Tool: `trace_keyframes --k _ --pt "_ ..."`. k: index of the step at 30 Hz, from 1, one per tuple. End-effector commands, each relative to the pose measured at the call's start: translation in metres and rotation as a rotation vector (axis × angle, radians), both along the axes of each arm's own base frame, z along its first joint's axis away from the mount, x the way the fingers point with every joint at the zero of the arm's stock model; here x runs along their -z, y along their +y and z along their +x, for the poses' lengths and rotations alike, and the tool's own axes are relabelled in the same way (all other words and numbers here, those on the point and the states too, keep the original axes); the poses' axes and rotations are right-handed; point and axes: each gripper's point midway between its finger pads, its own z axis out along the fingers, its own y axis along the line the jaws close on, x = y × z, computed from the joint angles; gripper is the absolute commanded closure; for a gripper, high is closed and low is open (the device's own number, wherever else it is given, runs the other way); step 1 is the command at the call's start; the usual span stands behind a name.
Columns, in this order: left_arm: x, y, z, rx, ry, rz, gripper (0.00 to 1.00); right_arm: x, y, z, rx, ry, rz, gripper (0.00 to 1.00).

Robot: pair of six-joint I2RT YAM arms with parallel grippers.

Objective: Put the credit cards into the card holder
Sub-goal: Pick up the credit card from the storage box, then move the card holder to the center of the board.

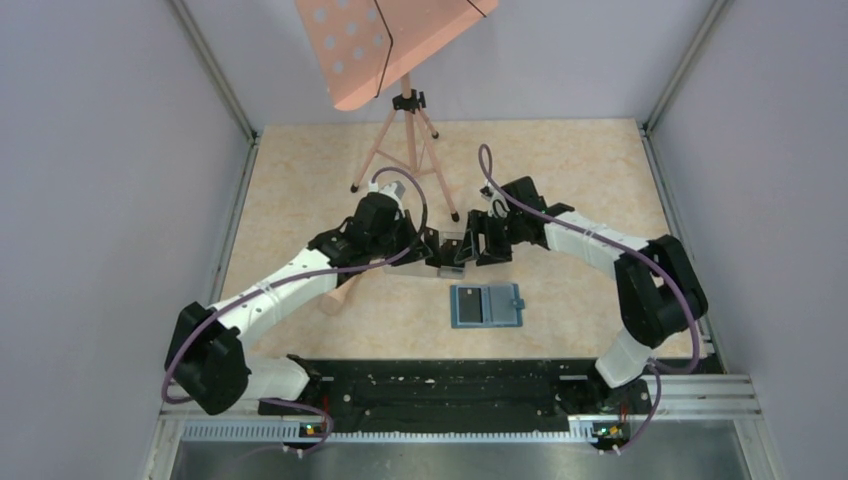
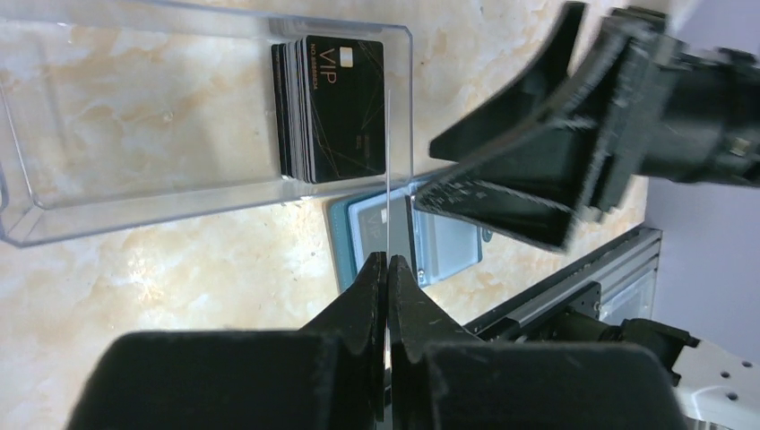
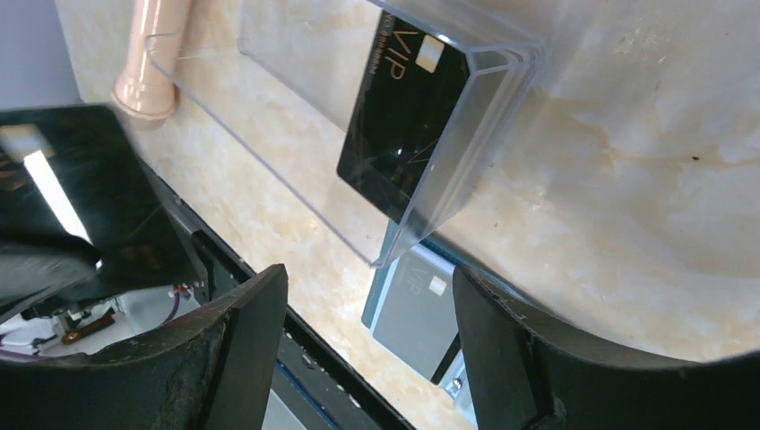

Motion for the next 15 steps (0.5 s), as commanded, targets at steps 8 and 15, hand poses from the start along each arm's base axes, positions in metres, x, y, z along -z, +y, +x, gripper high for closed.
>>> trace_keyframes --k 8,15 --pt "-0.025 -0.009 -0.023 0.04 -0.041 -0.228 1.0 0.007 0.046 0.027 -0.053 0.036 0.087 0.32" --pt "-0.019 -0.012 -0.032 0.065 -0.039 -0.273 1.0 -0.003 0.068 0.03 -0.091 0.029 0.138 0.31"
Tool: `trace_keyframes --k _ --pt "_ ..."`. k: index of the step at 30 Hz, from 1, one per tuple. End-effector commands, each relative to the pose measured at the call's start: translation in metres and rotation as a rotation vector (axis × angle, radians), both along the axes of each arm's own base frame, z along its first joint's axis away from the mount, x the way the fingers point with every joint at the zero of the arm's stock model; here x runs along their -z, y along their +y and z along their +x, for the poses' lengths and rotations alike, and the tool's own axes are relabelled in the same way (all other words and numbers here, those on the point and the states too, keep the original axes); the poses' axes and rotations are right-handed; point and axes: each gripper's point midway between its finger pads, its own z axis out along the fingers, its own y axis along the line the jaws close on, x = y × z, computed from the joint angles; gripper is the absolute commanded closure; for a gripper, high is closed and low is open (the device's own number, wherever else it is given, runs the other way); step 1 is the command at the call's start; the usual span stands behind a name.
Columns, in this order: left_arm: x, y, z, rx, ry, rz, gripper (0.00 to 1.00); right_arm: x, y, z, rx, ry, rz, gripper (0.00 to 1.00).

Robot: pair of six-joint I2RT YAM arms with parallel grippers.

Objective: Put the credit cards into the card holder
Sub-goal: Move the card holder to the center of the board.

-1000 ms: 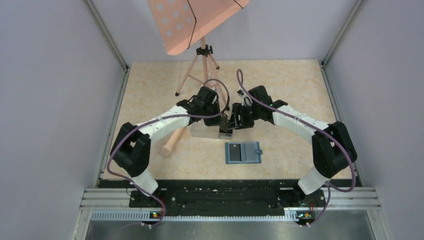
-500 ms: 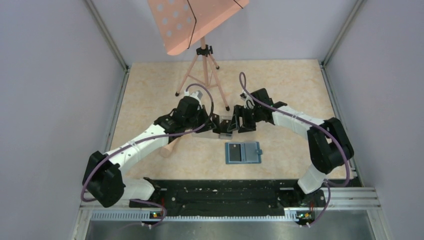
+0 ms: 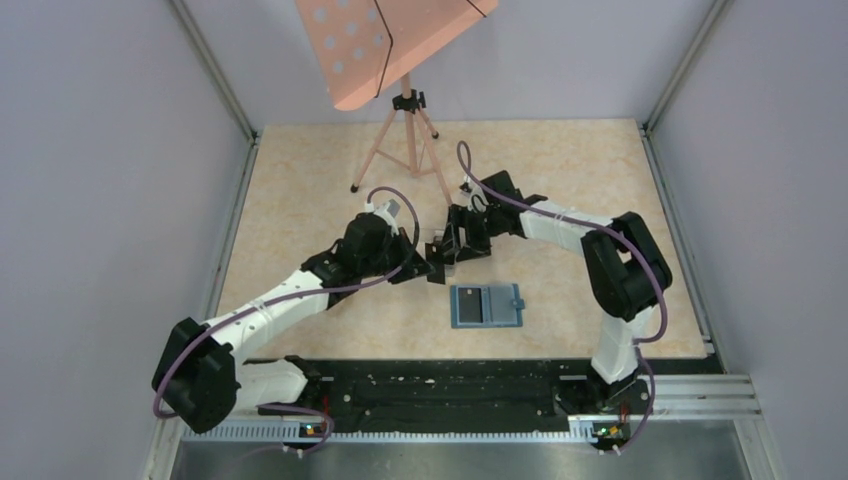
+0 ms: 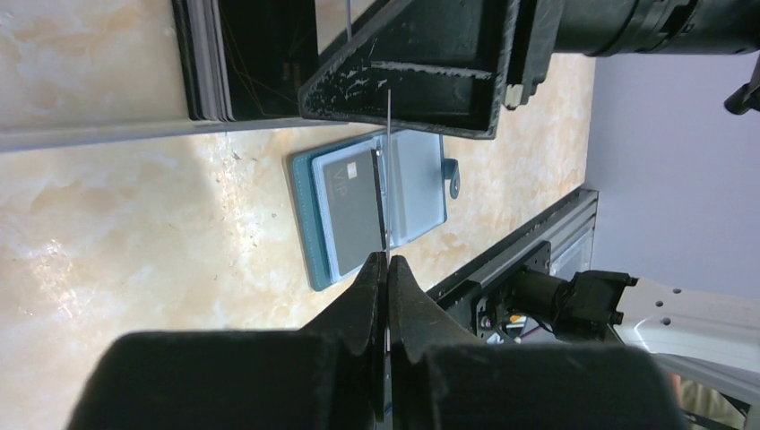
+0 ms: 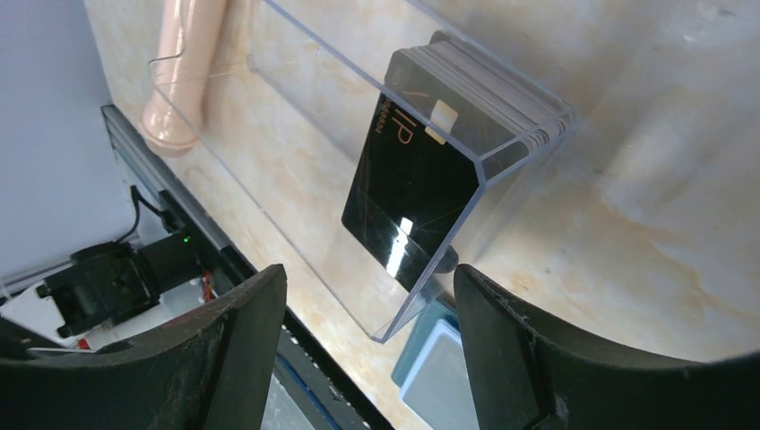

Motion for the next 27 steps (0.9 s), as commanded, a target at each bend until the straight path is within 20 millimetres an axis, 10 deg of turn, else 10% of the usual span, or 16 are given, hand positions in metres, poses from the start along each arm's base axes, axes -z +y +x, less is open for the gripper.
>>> trace_keyframes --k 1,15,27 --pt "-0.03 -0.012 0.002 0.039 -0.098 -0.12 1.0 -0.028 0.024 0.011 -0.042 -0.071 0.093 0.31" --pt "-0.032 -0.078 -0.037 0.444 -0.304 -0.221 1.0 0.006 -0.088 -0.017 0.124 -0.05 -0.093 0.27" --pt "0.013 -0.084 -0.043 0.483 -0.315 -0.119 1.0 0.05 -0.095 -0.048 0.034 0.074 -0.13 0.28"
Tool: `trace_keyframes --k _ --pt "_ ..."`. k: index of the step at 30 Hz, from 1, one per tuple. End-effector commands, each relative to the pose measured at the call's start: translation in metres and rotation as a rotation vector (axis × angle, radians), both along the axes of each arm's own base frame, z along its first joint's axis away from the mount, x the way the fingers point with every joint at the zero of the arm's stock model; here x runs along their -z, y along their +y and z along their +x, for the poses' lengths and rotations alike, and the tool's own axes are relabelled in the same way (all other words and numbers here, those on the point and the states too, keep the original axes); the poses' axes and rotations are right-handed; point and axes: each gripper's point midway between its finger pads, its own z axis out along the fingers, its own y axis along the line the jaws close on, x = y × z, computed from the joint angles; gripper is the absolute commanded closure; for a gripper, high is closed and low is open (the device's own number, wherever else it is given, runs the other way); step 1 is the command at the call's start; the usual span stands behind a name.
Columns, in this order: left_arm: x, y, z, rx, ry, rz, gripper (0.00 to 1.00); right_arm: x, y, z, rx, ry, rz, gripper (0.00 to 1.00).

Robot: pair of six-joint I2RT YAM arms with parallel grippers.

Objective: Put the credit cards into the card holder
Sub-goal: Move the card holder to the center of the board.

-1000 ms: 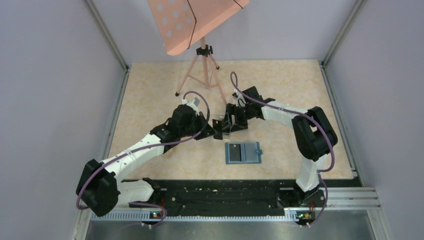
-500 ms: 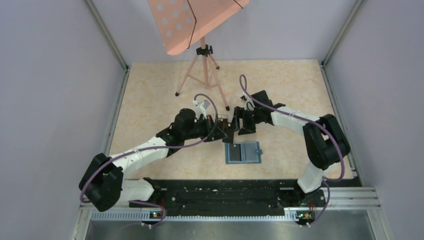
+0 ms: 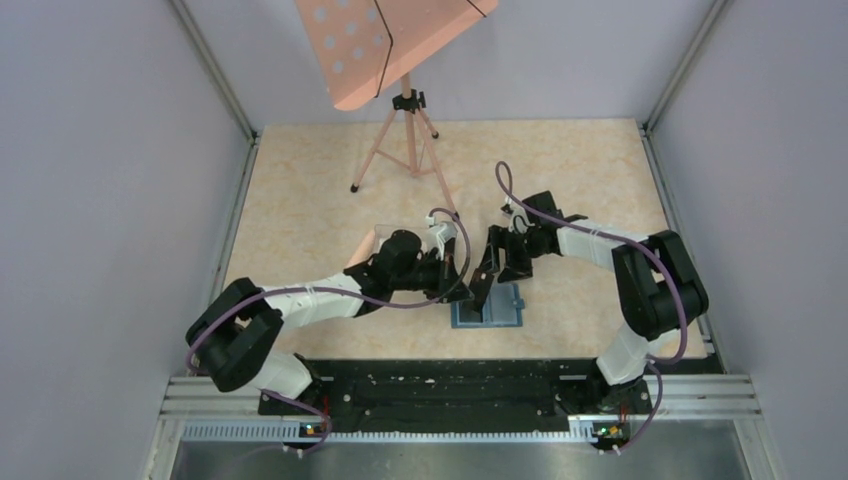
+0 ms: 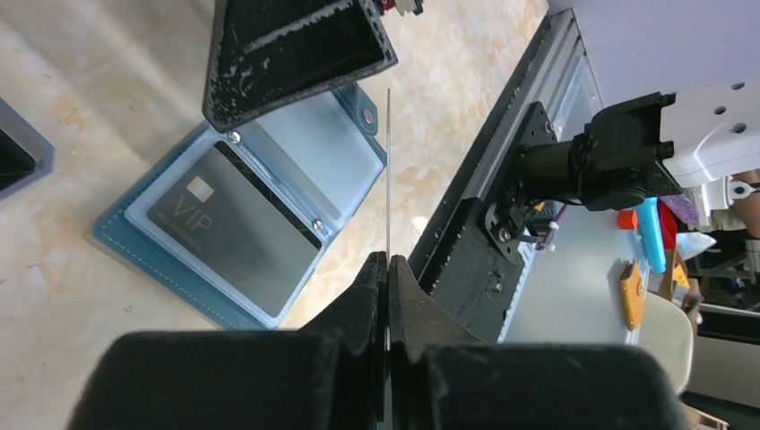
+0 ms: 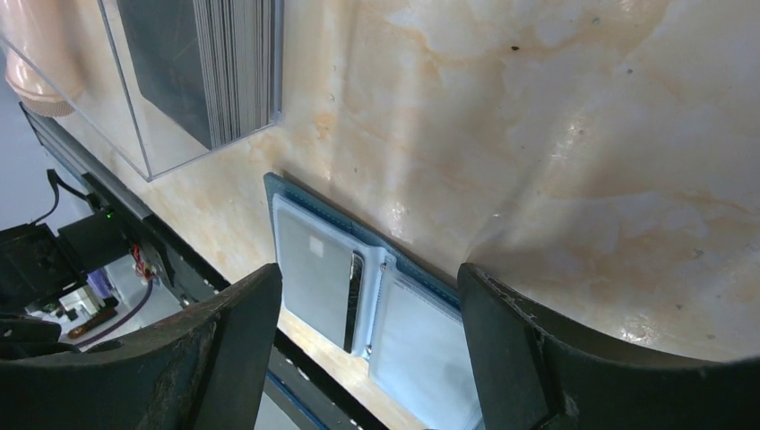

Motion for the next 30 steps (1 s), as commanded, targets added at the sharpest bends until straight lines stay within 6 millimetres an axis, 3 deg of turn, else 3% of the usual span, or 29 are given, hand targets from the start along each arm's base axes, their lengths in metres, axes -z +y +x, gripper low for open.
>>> trace_keyframes --k 1,10,15,19,23,30 --pt "-0.016 0.002 0.011 -0.039 -0.102 -0.022 1.0 0.017 -0.002 -0.018 -0.05 0.042 -0.027 0.28" --pt "0.002 0.037 0.01 -0.222 -0.056 0.039 1.0 0.011 0.022 -0.048 -0.036 0.108 0.066 0.28" --pt "0.004 0.042 0.005 -0.254 -0.027 -0.001 1.0 0.007 0.022 -0.048 -0.017 0.097 0.056 0.26" --pt "0.004 0.033 0.0 -0.224 0.012 -0.052 1.0 0.004 0.006 -0.041 0.039 0.064 0.007 0.24" --pt "0.013 0.021 -0.003 -0.176 0.072 -0.052 1.0 0.007 -0.027 -0.038 0.129 0.056 -0.081 0.21" --pt "0.026 0.0 -0.008 -0.076 0.151 -0.026 1.0 0.017 -0.05 -0.067 0.157 0.126 -0.146 0.2"
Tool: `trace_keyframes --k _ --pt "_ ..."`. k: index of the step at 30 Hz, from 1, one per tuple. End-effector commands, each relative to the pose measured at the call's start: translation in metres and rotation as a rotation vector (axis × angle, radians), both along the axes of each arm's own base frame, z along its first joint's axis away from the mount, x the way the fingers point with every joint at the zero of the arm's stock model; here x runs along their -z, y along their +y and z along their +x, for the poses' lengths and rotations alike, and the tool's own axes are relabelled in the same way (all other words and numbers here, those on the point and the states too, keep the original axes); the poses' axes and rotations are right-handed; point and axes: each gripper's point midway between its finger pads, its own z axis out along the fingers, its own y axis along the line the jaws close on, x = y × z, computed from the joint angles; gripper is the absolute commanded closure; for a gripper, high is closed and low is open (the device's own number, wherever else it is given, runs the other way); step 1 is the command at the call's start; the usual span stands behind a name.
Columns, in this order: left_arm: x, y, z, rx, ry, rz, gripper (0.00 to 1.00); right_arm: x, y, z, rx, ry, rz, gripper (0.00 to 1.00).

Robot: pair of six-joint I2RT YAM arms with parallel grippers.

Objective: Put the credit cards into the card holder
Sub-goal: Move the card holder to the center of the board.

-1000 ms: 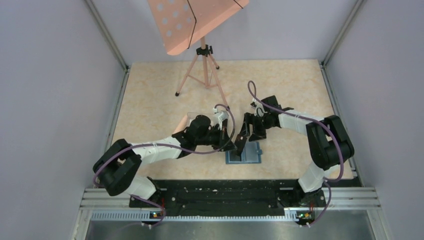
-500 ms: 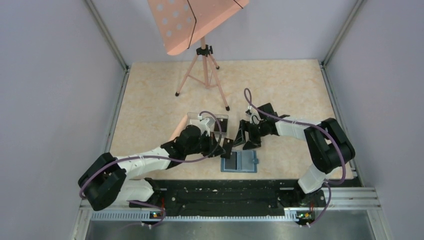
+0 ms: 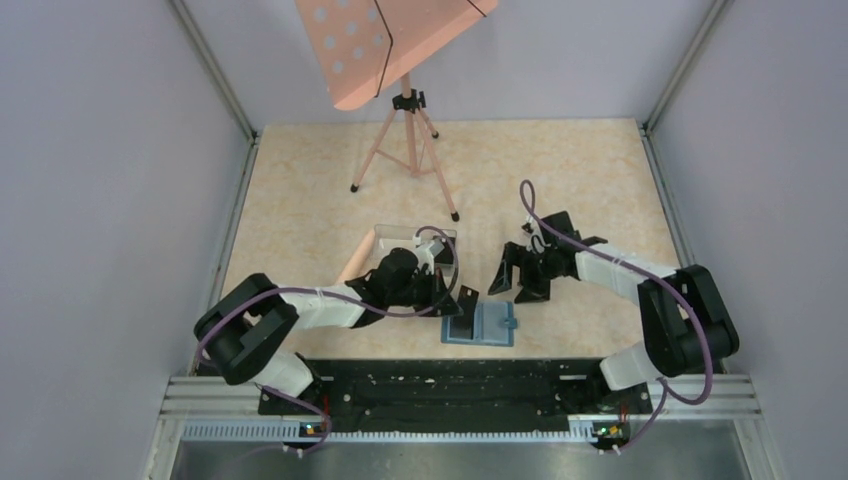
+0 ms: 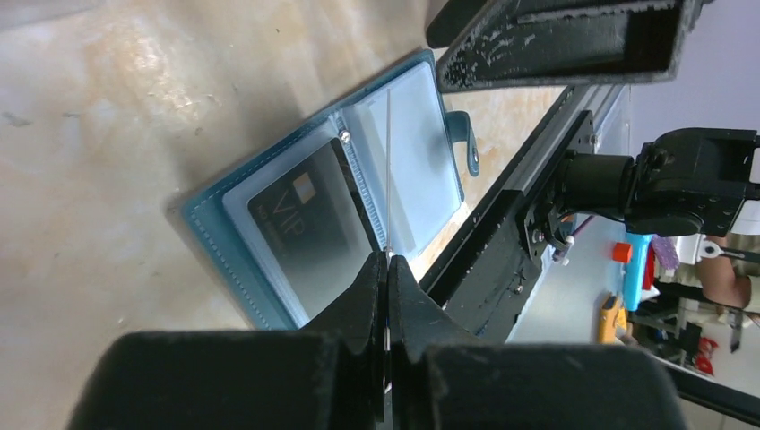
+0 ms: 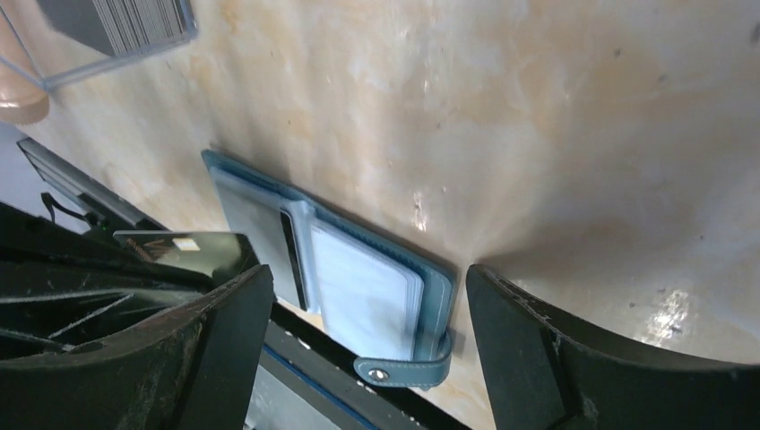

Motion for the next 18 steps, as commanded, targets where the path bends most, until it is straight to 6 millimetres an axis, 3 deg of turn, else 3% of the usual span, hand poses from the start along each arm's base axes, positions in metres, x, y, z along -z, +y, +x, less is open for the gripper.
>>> trace_keyframes --k 1,6,11,18 --pt "-0.025 -0.026 0.004 0.077 -0.019 -0.096 1.0 0.019 -0.02 -0.029 0.013 0.081 -0.081 0.2" --pt "-0.021 -0.026 0.005 0.07 -0.005 -0.082 1.0 0.021 -0.014 -0.053 0.004 0.145 -0.007 0.23" --pt "-0.015 -0.026 0.005 0.061 0.025 -0.06 1.0 0.016 0.0 -0.064 -0.003 0.163 0.084 0.26" --pt "-0.009 -0.017 0.008 0.011 0.039 -0.006 1.0 0.012 0.019 -0.056 -0.015 0.132 0.115 0.27"
